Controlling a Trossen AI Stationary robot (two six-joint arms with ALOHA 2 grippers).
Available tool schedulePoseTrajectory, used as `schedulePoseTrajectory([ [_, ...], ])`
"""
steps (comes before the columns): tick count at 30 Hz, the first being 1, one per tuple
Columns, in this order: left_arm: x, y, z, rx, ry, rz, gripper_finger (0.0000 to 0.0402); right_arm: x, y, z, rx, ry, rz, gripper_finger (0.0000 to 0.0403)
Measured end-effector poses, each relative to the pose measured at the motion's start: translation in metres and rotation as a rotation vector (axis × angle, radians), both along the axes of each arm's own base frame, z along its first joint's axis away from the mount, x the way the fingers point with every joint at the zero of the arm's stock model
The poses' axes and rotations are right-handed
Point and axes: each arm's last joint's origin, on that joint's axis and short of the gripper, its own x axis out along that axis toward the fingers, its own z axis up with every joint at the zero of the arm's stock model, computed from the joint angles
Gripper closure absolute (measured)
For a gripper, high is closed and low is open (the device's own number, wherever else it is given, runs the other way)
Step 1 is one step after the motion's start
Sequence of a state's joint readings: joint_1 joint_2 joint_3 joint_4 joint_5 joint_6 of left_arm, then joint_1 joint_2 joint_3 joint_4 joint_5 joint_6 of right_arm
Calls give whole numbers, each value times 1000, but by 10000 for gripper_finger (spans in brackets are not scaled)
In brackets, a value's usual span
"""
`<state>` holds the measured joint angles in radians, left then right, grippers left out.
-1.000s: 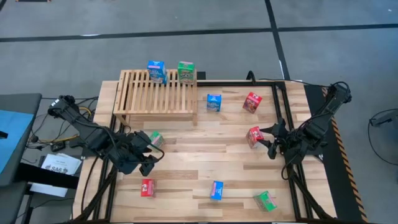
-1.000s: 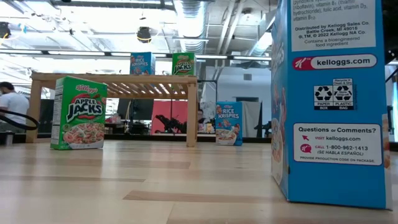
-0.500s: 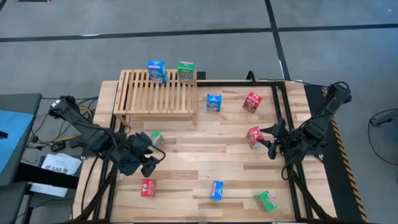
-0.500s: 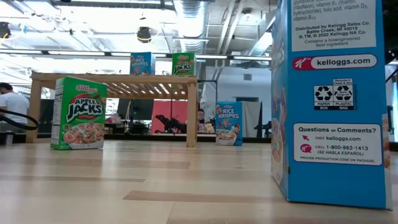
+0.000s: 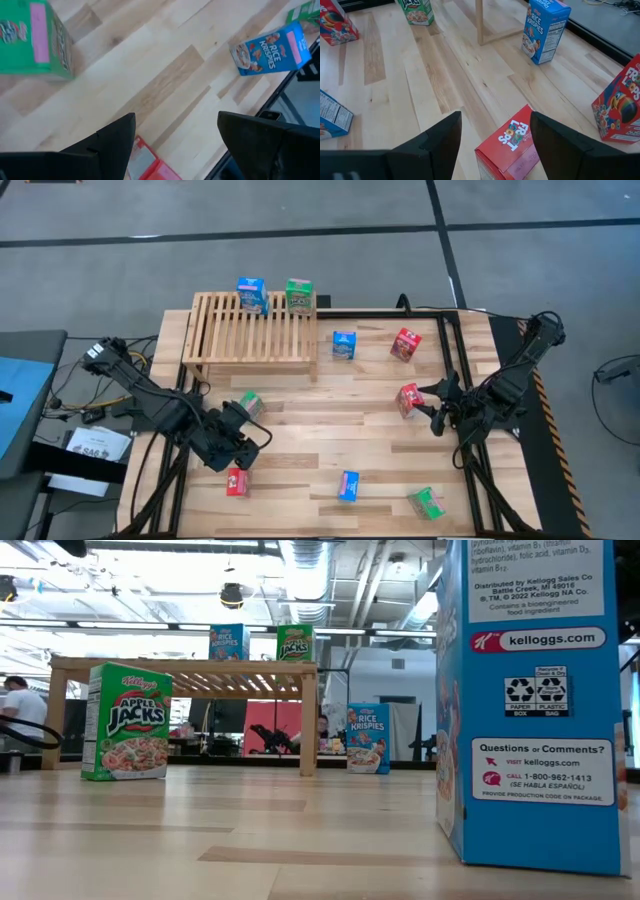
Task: Stack cereal on shelf
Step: Put the bottom red cereal box on the shelf
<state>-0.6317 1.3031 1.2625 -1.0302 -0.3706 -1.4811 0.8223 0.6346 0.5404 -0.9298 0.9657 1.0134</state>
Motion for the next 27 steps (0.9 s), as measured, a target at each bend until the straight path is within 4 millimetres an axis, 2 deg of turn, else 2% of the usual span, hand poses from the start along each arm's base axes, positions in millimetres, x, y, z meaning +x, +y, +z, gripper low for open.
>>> schedulePoseTrajectory([
  [15, 4, 5, -2, -79, 15, 144, 130, 0, 0, 0, 0, 0, 0, 142],
  [27, 3, -19, -22, -178, 154, 238, 130, 0, 0, 0, 0, 0, 0, 142],
])
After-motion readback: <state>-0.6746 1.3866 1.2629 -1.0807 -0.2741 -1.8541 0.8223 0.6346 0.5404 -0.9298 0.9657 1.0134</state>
